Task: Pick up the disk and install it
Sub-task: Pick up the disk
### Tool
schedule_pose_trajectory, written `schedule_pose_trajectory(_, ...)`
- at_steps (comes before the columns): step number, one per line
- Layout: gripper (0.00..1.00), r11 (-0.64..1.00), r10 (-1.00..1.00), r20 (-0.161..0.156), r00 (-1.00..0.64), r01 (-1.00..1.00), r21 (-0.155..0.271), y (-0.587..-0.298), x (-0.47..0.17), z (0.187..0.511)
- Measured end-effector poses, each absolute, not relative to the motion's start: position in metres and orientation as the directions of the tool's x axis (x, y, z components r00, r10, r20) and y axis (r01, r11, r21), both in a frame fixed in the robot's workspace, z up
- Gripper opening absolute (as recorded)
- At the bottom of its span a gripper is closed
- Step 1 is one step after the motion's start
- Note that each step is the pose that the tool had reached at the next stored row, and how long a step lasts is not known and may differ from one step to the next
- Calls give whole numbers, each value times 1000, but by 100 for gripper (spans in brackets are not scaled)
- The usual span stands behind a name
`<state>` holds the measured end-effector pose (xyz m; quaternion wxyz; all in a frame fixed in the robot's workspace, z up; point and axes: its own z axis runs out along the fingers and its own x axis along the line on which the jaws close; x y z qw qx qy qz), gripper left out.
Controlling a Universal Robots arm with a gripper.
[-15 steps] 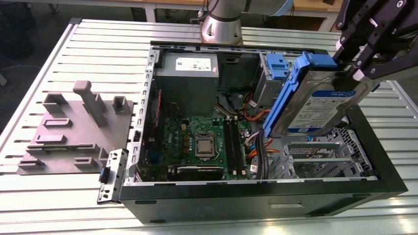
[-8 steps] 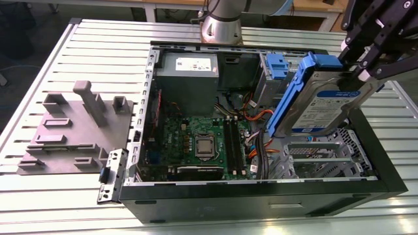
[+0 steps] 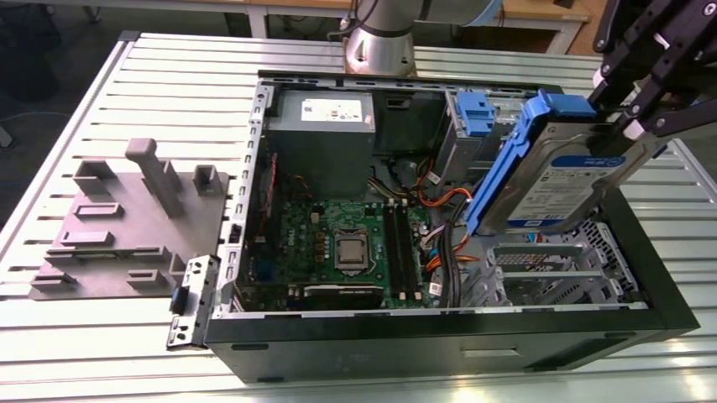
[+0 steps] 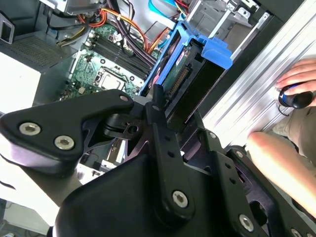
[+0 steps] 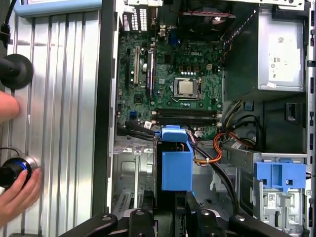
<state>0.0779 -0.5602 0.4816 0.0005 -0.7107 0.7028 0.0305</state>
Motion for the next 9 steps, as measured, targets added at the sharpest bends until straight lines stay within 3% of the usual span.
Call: schedule_pose_trajectory(9, 35, -12, -999, -44, 10, -999, 43, -560, 86, 481)
